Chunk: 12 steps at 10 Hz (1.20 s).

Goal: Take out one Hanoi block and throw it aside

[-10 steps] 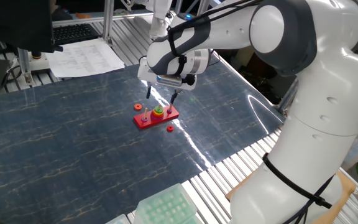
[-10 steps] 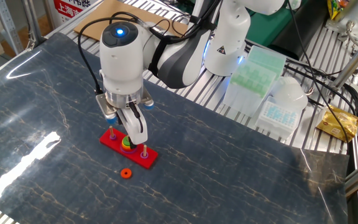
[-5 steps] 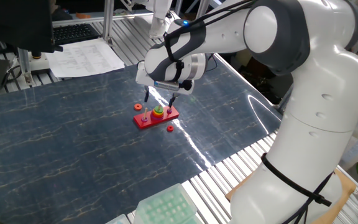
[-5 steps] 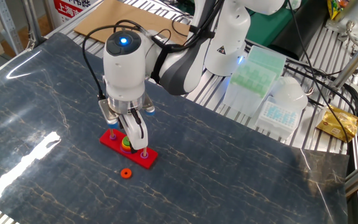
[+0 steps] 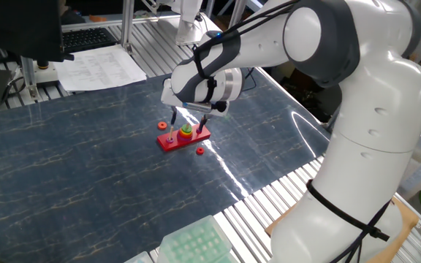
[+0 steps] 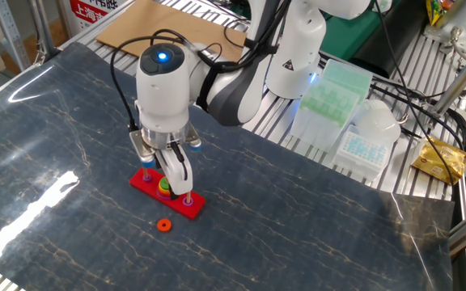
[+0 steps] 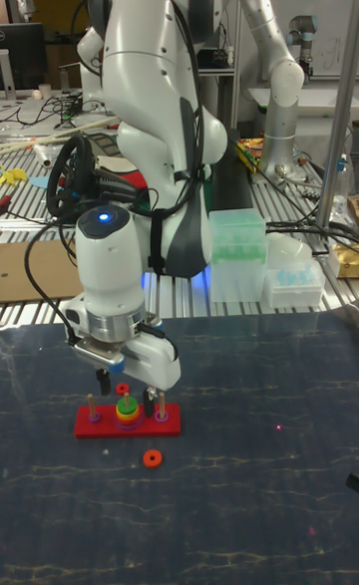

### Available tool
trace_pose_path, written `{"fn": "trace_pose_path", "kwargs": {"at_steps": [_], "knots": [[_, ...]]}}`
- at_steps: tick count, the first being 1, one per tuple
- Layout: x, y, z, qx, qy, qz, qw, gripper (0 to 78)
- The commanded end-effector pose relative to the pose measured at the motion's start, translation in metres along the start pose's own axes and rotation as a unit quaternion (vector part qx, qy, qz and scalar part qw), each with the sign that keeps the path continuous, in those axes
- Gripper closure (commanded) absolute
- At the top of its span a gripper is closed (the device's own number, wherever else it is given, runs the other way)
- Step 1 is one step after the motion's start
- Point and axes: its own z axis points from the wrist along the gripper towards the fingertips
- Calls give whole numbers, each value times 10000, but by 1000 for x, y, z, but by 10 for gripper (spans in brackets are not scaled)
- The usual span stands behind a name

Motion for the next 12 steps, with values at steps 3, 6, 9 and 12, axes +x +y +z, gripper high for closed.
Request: {"fn": "trace_pose_path", "kwargs": {"at_steps": [3,6,9,12], "knots": [[1,-1,5,-8,-23,-20,10000,2],[1,0,8,9,-40,-47,10000,2],[1,0,8,39,-41,-65,10000,2],[1,0,9,91,-43,-115,9999,2]]}}
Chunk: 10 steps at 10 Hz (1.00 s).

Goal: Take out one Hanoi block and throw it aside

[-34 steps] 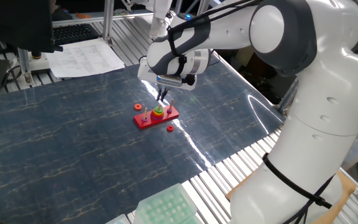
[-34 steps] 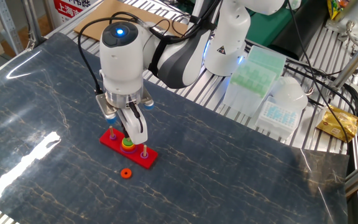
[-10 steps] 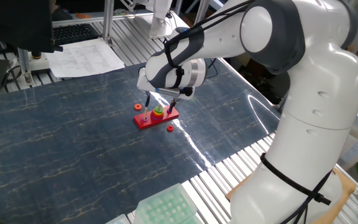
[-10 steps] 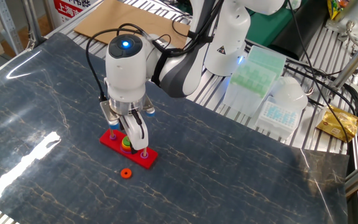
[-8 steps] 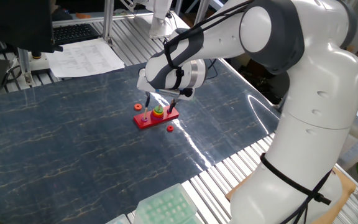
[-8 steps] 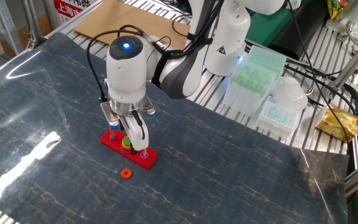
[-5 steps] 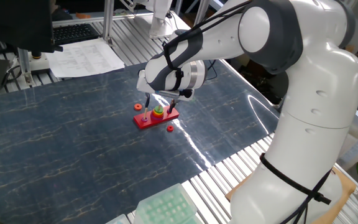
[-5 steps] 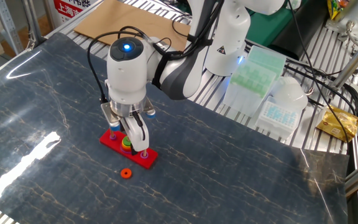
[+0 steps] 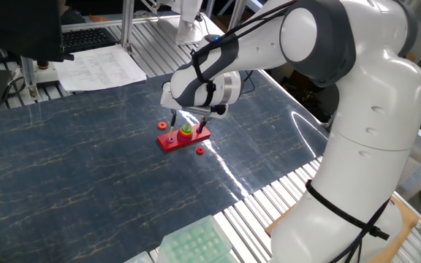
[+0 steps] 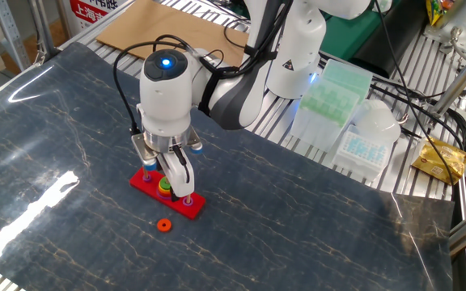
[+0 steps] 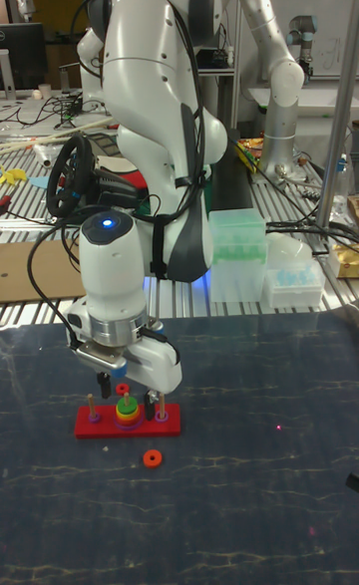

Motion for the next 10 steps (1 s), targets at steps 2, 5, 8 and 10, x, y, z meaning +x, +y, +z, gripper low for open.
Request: {"fn": "trace_pose_path", "kwargs": {"at_steps": [2,5,8,10], "knots": [[-1,1,1,72,-35,-61,9999,2],[-1,1,3,148,-79,-103,9998,2],[-1,1,4,164,-78,-121,9998,2],[-1,1,4,165,-74,-116,9998,763]]}}
